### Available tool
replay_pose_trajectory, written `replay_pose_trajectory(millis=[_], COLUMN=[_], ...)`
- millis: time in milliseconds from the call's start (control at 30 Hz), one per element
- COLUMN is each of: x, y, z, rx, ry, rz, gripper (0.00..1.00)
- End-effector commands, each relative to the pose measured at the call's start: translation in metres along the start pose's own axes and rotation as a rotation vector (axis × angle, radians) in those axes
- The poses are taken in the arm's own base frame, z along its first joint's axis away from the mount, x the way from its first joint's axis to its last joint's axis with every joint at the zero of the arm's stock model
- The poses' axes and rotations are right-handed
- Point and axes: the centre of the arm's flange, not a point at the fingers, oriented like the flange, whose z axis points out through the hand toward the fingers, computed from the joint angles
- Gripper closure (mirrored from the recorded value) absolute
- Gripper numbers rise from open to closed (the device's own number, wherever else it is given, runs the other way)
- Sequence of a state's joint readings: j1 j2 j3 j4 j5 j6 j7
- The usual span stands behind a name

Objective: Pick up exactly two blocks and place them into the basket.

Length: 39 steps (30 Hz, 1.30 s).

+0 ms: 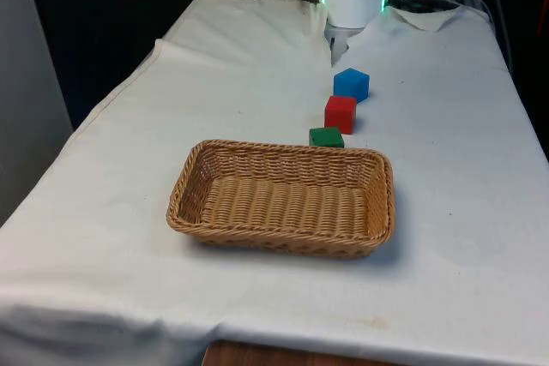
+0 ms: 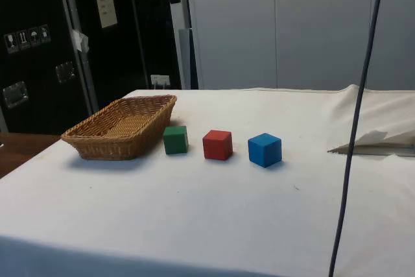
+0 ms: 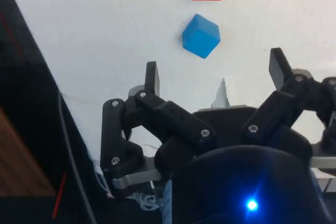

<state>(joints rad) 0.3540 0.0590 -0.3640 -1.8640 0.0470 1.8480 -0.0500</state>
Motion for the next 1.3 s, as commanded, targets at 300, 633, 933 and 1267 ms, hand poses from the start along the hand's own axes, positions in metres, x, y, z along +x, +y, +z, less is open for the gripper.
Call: replay_pose_trajectory(millis=[300, 633, 933, 1267], x=[-0.007, -0.020, -0.025, -0.004], y=[-0.002, -0.001, -0.009, -0.034], z=[0.012, 0.022, 0.033, 0.051], rx=[-0.055, -0.112, -0.120, -0.126], ry=[0.003, 0.022, 0.034, 0.083], rz=[0.011, 0.039, 0.048, 0.051], gripper=[0.00, 0.00, 0.00, 0.00])
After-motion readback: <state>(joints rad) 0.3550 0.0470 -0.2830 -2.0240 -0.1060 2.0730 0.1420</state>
